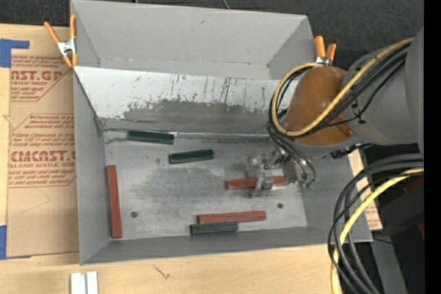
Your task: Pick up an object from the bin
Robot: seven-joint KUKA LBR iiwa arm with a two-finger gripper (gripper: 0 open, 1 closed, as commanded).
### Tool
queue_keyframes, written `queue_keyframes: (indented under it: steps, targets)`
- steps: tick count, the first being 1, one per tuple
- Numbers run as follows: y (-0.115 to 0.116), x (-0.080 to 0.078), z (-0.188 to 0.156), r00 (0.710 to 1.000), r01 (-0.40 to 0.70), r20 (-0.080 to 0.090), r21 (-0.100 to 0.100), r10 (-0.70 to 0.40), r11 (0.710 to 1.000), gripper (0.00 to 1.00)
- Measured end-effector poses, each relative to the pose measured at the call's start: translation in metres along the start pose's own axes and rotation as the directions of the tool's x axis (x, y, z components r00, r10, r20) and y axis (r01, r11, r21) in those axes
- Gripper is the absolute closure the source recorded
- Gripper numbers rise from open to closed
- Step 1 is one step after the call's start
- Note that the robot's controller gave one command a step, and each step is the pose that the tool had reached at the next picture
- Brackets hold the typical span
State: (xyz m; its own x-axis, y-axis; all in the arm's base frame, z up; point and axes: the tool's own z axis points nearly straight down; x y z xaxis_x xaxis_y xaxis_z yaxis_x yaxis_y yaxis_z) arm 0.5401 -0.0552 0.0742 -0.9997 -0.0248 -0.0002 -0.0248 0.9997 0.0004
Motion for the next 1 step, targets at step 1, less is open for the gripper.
queue_keyframes:
  steps: [1]
  targets:
    - [-0.0103, 0.0253, -0.133, 1.0, -0.019, 0.002, 0.0, 0.019, 1.0, 1.0]
